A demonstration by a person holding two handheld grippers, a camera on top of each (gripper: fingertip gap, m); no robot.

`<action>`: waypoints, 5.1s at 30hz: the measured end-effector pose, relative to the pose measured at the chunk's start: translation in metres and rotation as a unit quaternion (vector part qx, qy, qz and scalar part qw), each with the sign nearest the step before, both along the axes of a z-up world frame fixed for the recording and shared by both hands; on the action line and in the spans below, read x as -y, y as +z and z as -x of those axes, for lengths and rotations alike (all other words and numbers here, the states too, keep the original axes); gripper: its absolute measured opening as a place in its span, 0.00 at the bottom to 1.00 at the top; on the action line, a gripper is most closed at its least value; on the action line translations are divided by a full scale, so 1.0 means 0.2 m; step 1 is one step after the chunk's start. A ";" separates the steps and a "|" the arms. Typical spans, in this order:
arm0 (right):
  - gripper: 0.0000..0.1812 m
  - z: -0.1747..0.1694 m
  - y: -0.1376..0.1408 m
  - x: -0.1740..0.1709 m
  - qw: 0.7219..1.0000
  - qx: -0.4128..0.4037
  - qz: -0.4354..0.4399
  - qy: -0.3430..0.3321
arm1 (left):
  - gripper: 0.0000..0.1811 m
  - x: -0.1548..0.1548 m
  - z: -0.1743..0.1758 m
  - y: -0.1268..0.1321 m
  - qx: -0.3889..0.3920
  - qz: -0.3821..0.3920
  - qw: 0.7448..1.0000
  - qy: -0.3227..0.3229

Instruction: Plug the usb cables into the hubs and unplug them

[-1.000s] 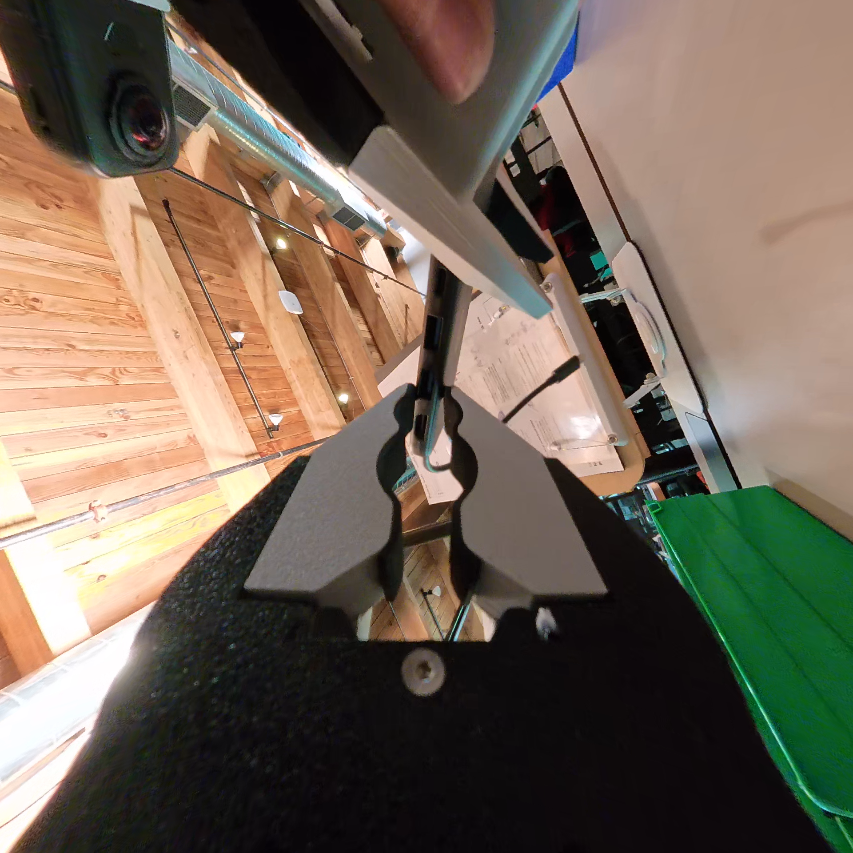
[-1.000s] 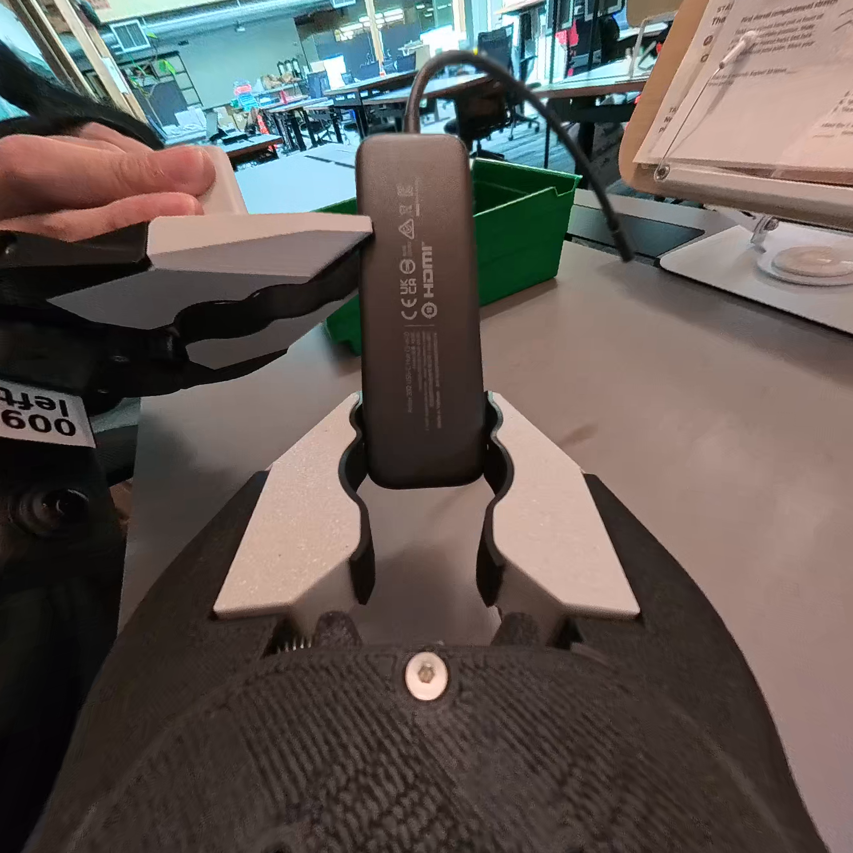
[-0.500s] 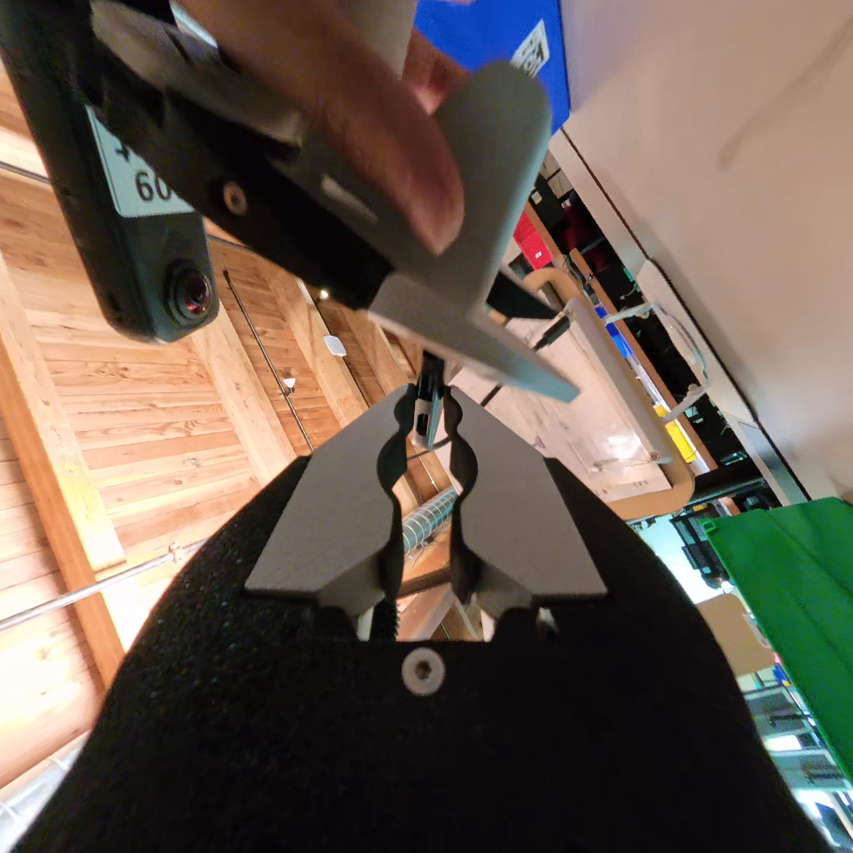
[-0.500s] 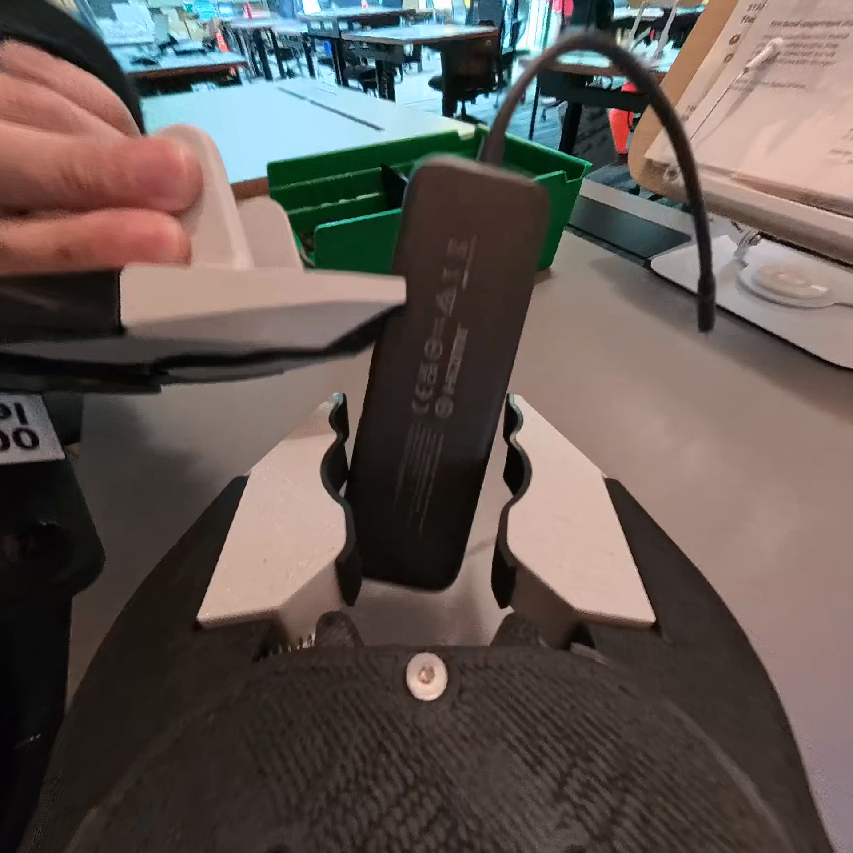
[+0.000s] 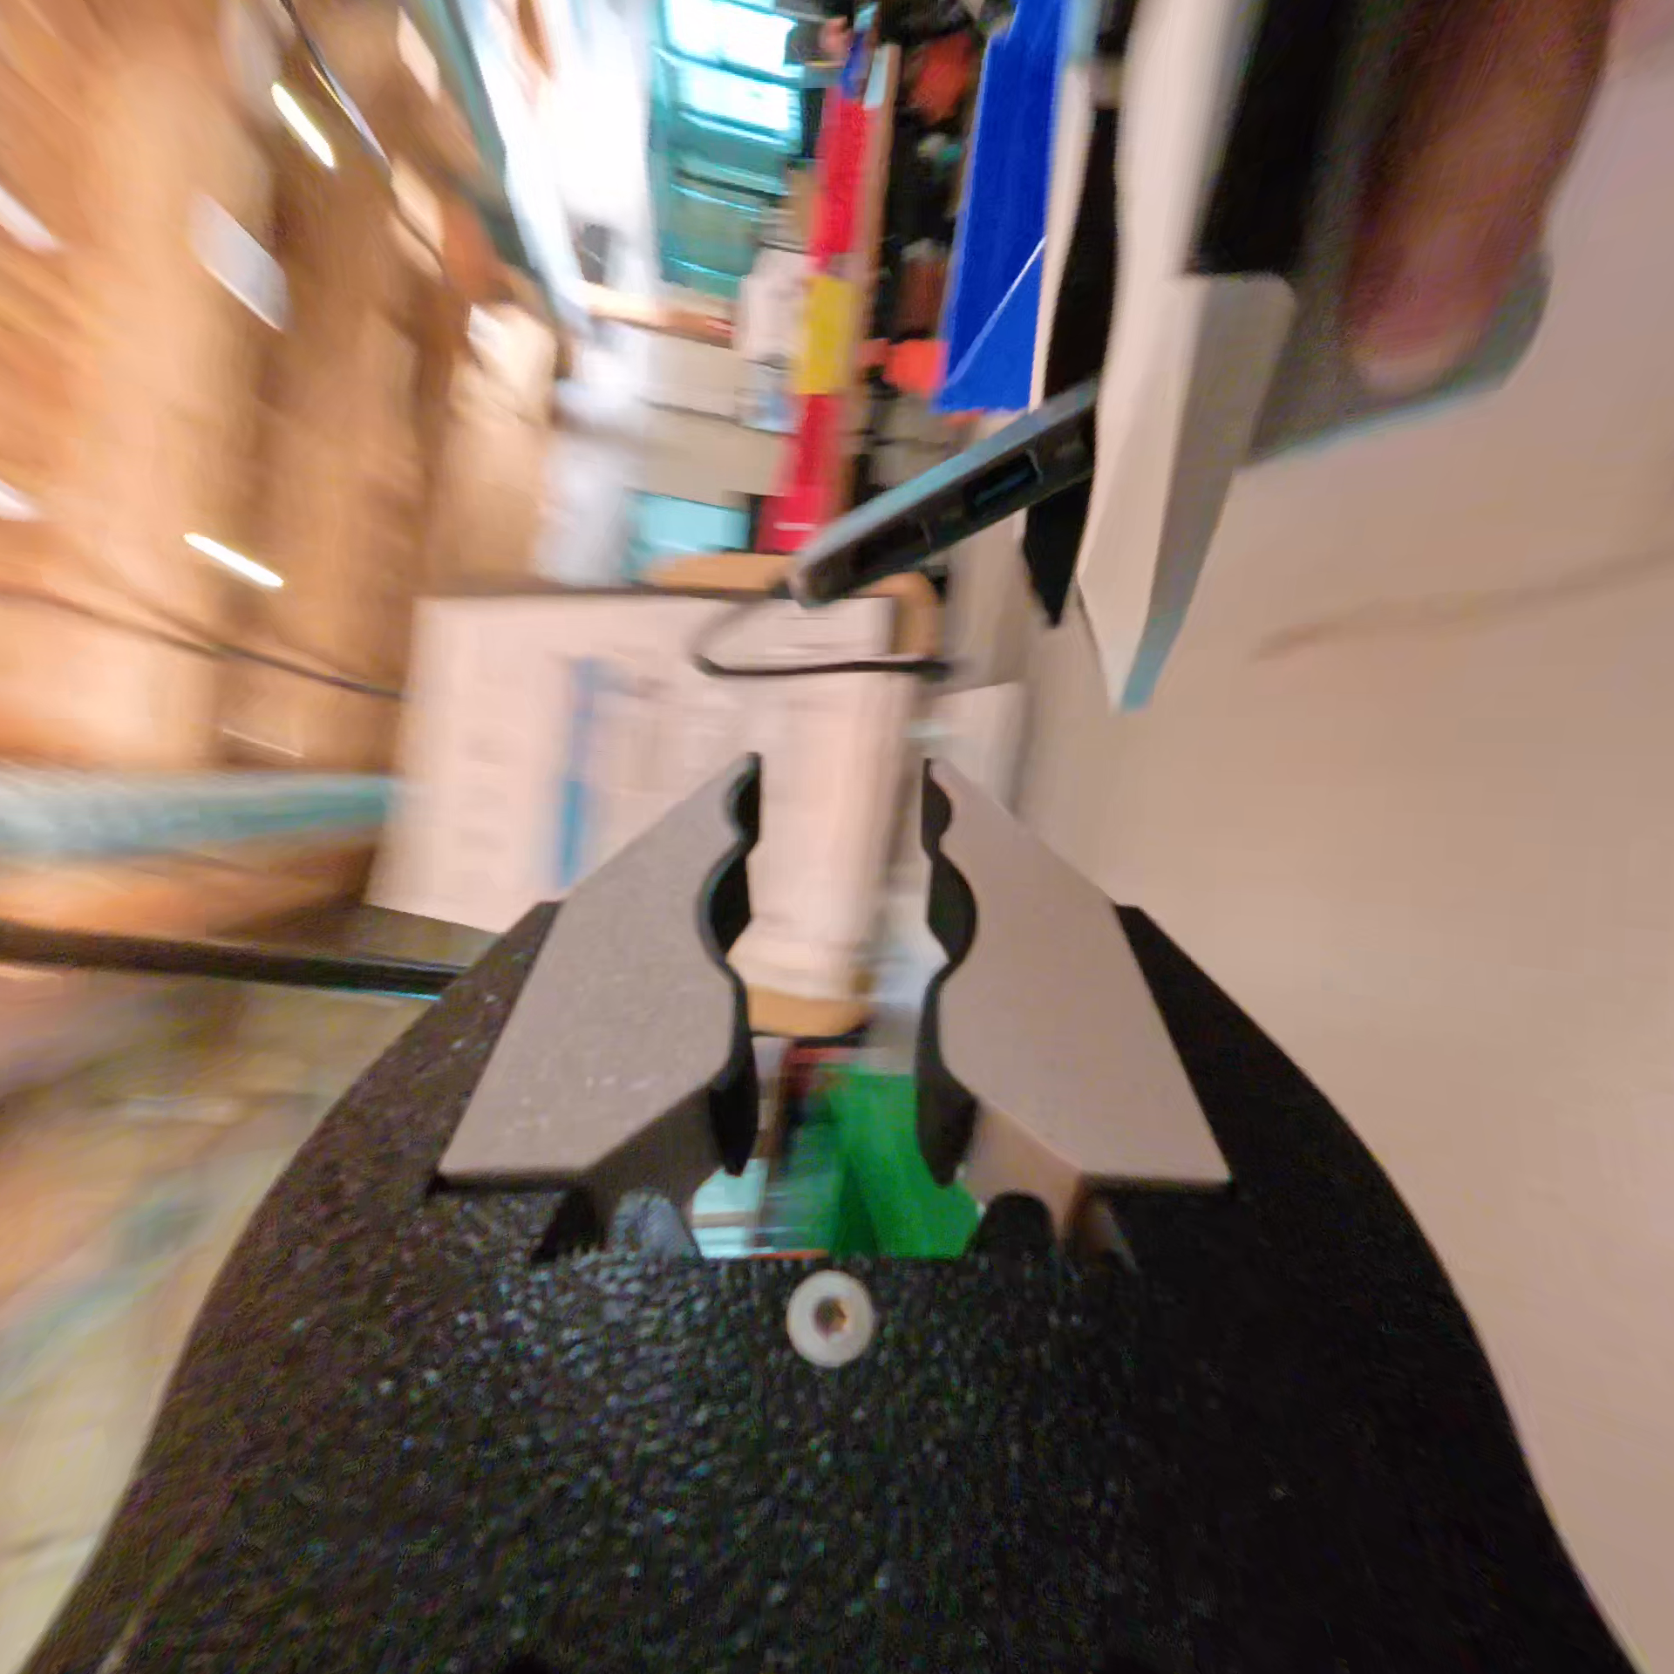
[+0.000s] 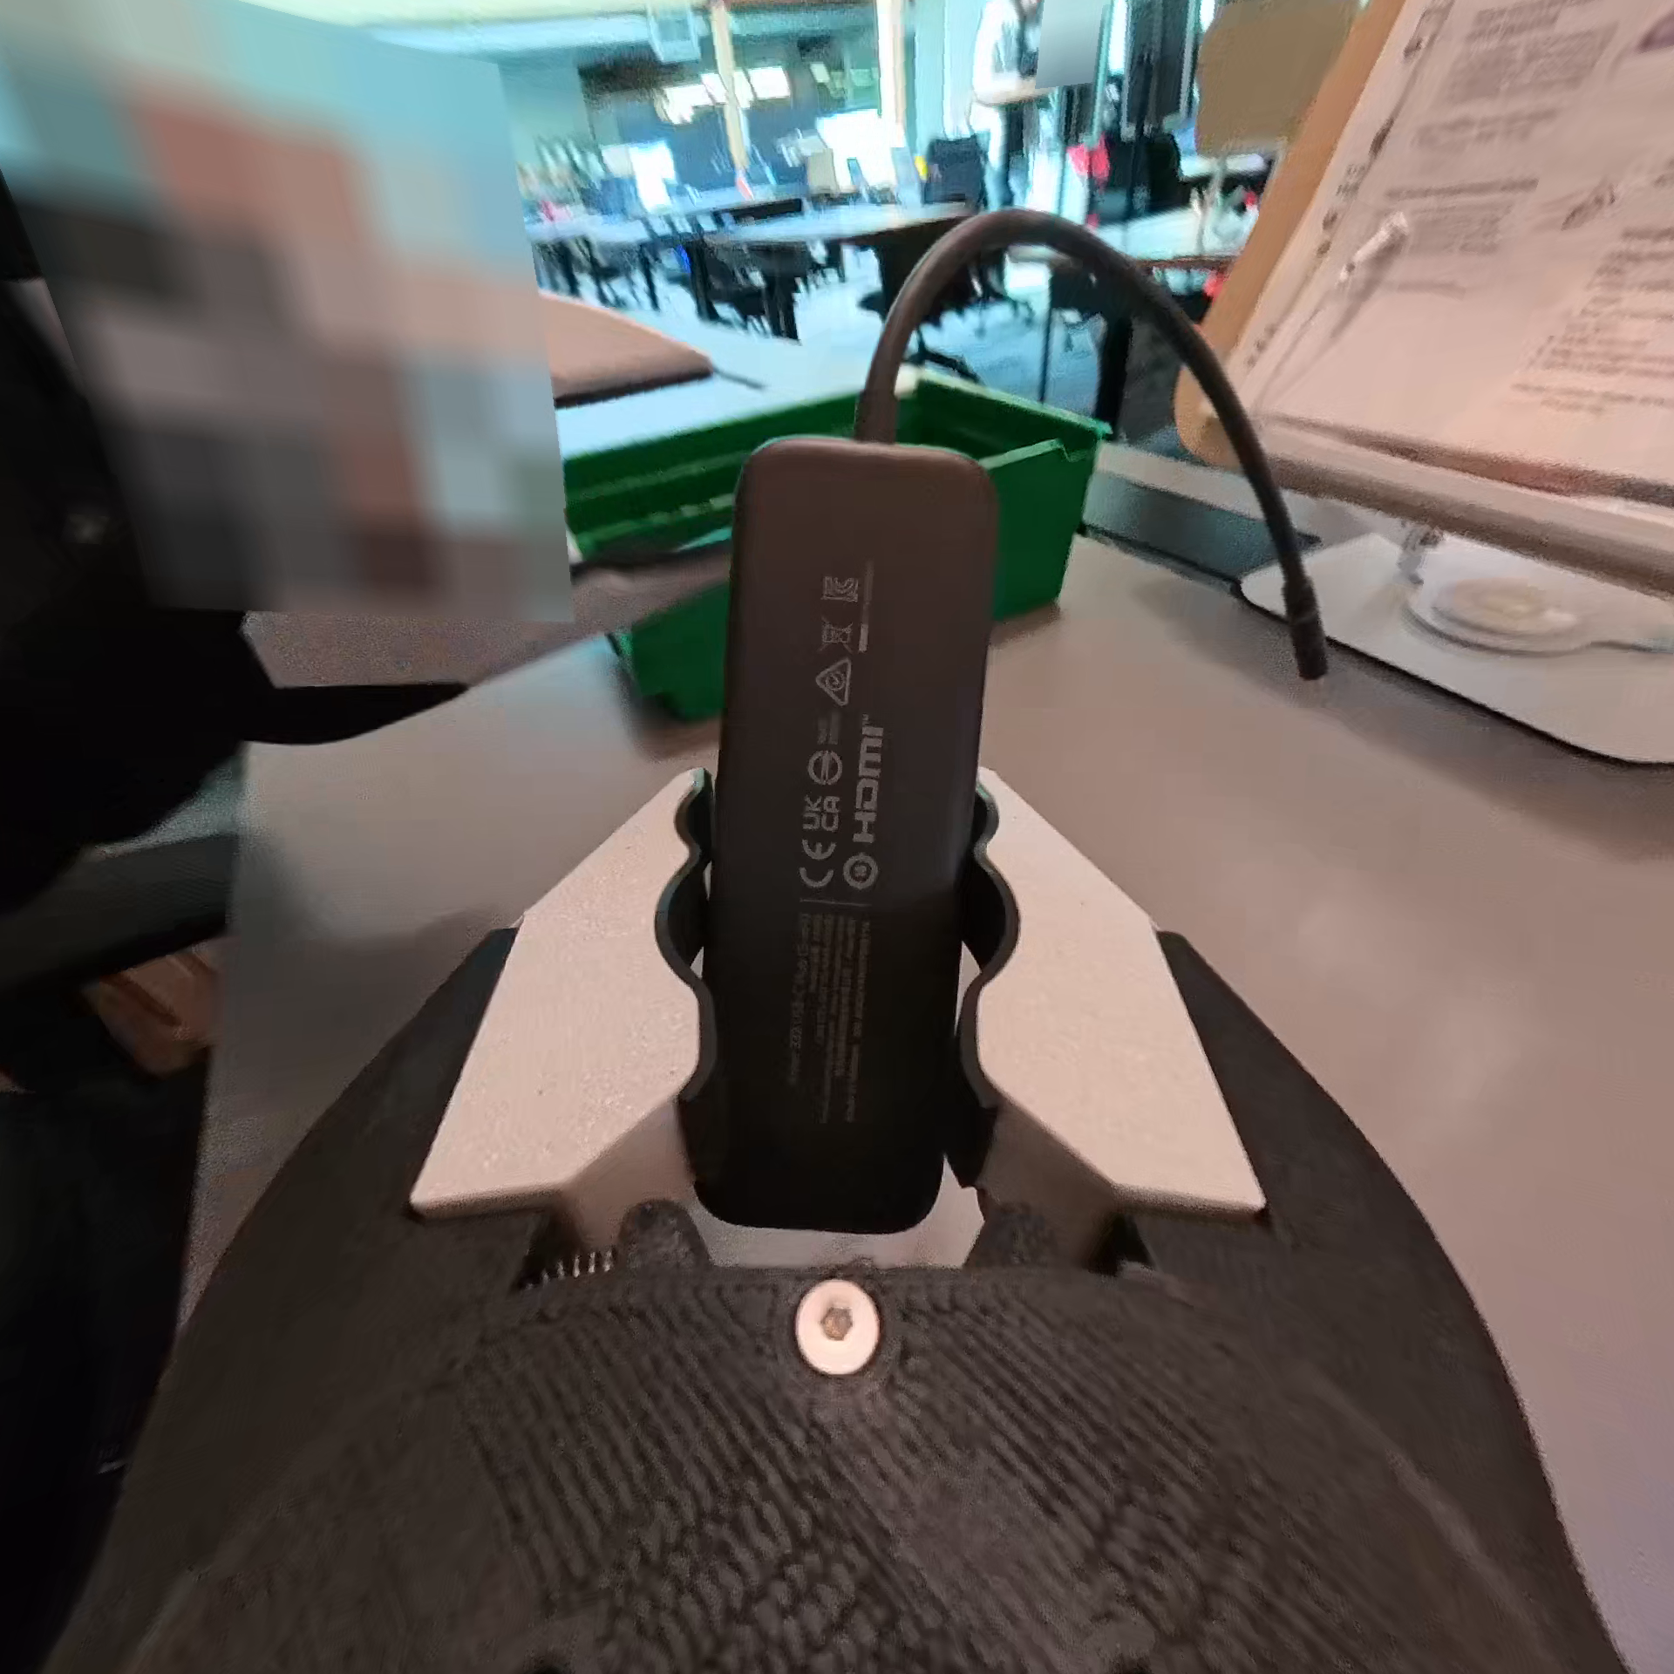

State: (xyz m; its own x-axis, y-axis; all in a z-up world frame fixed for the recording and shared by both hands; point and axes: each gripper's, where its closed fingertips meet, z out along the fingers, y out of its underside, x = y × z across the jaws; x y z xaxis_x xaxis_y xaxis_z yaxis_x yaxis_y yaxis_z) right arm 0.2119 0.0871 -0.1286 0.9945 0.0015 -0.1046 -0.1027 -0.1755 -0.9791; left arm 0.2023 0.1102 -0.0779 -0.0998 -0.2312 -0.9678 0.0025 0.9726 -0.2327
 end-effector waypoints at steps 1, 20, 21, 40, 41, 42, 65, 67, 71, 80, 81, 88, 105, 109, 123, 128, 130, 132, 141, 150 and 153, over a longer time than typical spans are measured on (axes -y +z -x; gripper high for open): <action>0.30 0.03 0.03 0.01 1.000 -0.013 -0.018 0.022 | 0.23 0.02 0.01 -0.05 -0.074 0.135 0.988 -0.022; 0.44 0.22 0.06 0.02 0.993 0.024 -0.020 0.118 | 0.24 0.13 0.05 -0.09 -0.242 0.444 0.852 -0.136; 0.44 0.21 0.09 0.04 0.993 0.023 -0.024 0.110 | 0.25 0.09 0.04 -0.09 -0.226 0.403 0.881 -0.103; 0.05 0.07 0.19 0.00 0.998 -0.002 -0.051 -0.046 | 0.24 0.13 -0.09 -0.02 0.053 -0.031 0.995 0.082; 0.06 0.07 0.19 0.01 0.997 -0.030 -0.056 -0.035 | 0.25 0.14 -0.08 -0.01 0.055 -0.014 0.996 0.070; 0.06 0.06 0.20 0.02 0.996 -0.059 -0.066 -0.025 | 0.27 0.14 -0.07 -0.01 0.049 0.013 0.997 0.051; 0.06 0.30 0.29 0.21 0.870 -0.372 -0.098 0.309 | 0.26 0.17 0.28 0.04 -0.081 0.305 0.908 -0.276; 0.06 0.31 0.28 0.21 0.869 -0.374 -0.094 0.311 | 0.28 0.17 0.29 0.04 -0.084 0.302 0.907 -0.280; 0.06 0.32 0.25 0.20 0.871 -0.370 -0.078 0.314 | 0.26 0.20 0.31 0.02 -0.119 0.301 0.898 -0.297; 0.06 0.26 0.25 0.18 0.885 -0.357 -0.106 0.280 | 0.25 0.16 0.26 -0.03 -0.140 0.317 0.910 -0.230; 0.06 0.24 0.25 0.17 0.891 -0.350 -0.111 0.268 | 0.25 0.15 0.25 -0.03 -0.142 0.335 0.903 -0.228; 0.36 0.14 0.19 0.12 0.970 -0.167 -0.101 0.147 | 0.25 0.09 0.19 -0.01 -0.131 0.460 0.852 -0.213; 0.51 0.18 0.11 0.17 0.953 0.292 0.010 0.085 | 0.25 0.23 0.23 -0.13 -0.219 0.421 0.828 -0.297; 0.41 0.17 0.09 0.17 0.953 0.287 -0.012 0.098 | 0.25 0.23 0.25 -0.14 -0.234 0.428 0.814 -0.315; 0.24 0.22 0.19 0.25 0.969 0.123 -0.119 0.177 | 0.25 0.19 0.28 -0.09 -0.233 0.514 0.729 -0.388; 0.25 0.24 0.15 0.23 0.969 0.107 -0.108 0.195 | 0.25 0.18 0.27 -0.09 -0.228 0.519 0.727 -0.388; 0.28 0.25 0.13 0.22 0.969 0.111 -0.099 0.198 | 0.25 0.18 0.27 -0.09 -0.226 0.521 0.724 -0.391; 0.26 0.25 0.11 0.21 0.970 0.112 -0.086 0.199 | 0.25 0.17 0.29 -0.03 -0.210 0.537 0.704 -0.415; 0.22 0.24 0.03 0.13 0.975 0.118 -0.060 0.180 | 0.25 0.17 0.26 -0.06 -0.213 0.534 0.715 -0.397; 0.24 0.22 -0.07 0.08 0.971 0.170 -0.019 0.164 | 0.25 0.17 0.25 -0.03 -0.203 0.532 0.721 -0.395; 0.24 0.18 -0.01 0.08 0.973 0.184 -0.041 0.136 | 0.25 0.12 0.20 -0.02 -0.196 0.556 0.728 -0.349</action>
